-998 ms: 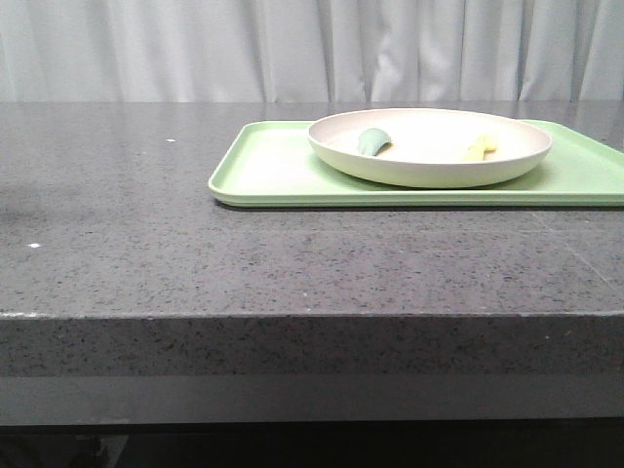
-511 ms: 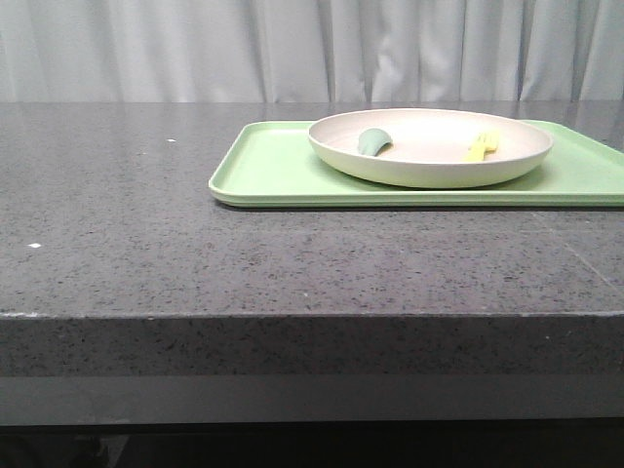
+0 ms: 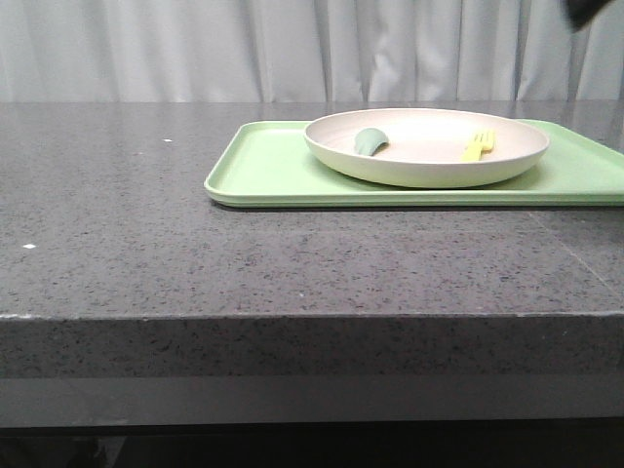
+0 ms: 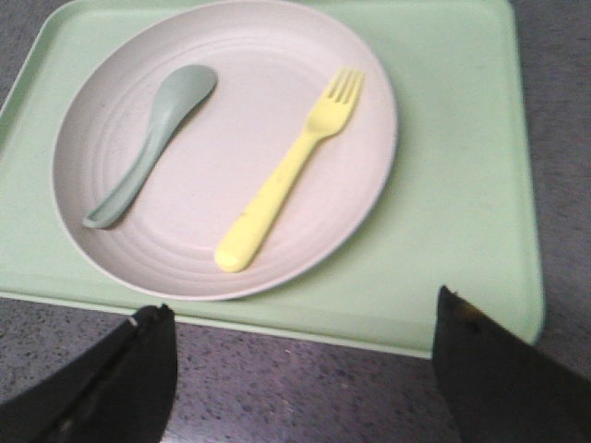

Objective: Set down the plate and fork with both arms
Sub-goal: 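Lower the right gripper onto the yellow fork and close it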

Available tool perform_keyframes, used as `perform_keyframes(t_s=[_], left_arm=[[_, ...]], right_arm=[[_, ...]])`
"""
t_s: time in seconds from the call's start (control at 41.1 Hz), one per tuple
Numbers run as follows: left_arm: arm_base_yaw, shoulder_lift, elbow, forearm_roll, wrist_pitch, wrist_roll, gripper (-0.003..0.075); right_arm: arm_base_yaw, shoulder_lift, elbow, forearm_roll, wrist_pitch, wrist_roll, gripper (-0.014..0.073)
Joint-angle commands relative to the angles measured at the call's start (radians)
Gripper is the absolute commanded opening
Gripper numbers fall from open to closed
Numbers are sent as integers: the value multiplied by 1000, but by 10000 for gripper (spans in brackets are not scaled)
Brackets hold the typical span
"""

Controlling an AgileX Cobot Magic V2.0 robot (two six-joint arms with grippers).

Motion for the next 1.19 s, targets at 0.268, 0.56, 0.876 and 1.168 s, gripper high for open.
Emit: perform_keyframes(t_s=[0.268, 0.56, 0.876, 1.168], left_arm=[[0, 0, -27, 2, -86, -9, -18], [0, 0, -27, 2, -86, -9, -18], [0, 0, -27, 2, -86, -9, -18], [0, 0, -27, 2, -86, -9, -18]], right_arm=[[60, 407, -380, 11, 109, 123, 591], [54, 564, -501, 11, 148, 170, 591], [54, 618, -510, 9, 150, 175, 591], [54, 619, -510, 8, 167, 175, 504]])
